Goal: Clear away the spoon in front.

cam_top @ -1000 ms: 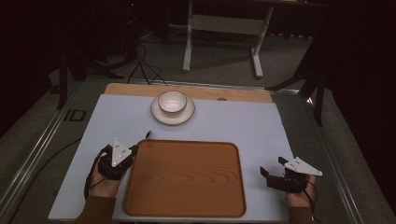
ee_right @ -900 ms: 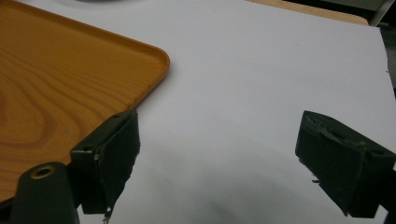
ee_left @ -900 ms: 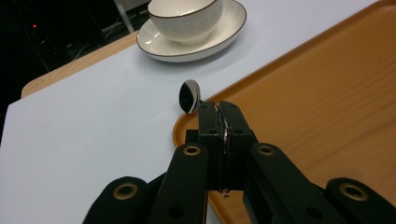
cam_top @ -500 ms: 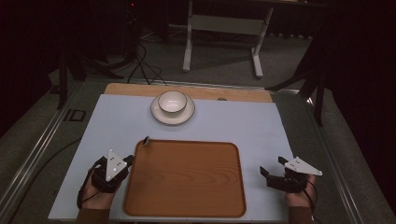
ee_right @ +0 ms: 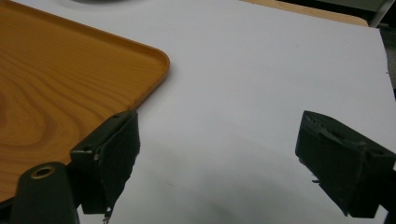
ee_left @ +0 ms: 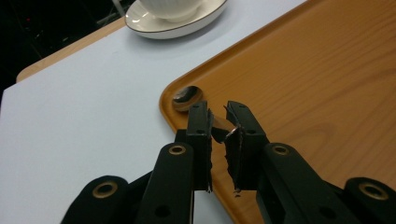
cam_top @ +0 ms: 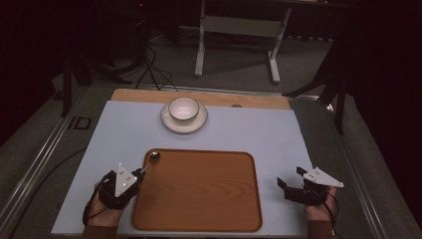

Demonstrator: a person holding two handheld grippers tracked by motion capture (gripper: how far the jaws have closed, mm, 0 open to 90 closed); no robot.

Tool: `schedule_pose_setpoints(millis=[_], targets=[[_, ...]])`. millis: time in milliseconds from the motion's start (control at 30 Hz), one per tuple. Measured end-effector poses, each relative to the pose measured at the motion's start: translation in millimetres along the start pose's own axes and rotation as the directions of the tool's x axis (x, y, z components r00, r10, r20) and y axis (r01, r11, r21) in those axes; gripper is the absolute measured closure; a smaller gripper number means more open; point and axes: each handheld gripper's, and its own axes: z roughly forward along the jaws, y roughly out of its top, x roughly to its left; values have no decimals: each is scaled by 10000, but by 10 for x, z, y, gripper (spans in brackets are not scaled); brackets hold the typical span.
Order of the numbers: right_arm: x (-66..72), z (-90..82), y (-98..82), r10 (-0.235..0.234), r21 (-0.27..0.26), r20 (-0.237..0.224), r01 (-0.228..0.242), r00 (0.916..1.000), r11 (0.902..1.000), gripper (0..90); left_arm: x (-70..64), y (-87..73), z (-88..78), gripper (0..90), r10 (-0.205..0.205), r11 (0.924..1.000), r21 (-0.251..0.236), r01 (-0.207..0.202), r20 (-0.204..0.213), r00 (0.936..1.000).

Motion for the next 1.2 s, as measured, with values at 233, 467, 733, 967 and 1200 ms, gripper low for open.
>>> schedule_pose_setpoints(millis=[233, 467, 733, 967, 1200], targets=[[2, 1, 0, -12, -7, 5, 12, 10000, 10000, 136, -59, -13, 11, 704, -2, 10000, -4, 2, 326, 9995], [-4, 0, -1, 12, -4, 26, -12, 10000, 10000, 137, -50, -27, 38, 591, -163, 9997, -147, 175, 795, 9967], [1, 2, 0, -34, -11, 18, 34, 10000, 10000, 137, 106, -24, 77, 460, -678, 9971, -322, 691, 401, 9969], [7, 3, 1, -59, -22, 35, 59, 10000, 10000, 136, 270, 3, 125, 381, -1102, 9933, -339, 1103, 32, 9939], [5, -2, 1, -37, -60, 55, 37, 10000, 10000, 136, 466, 7, 248, 304, -1687, 9856, -156, 1683, -230, 9854]])
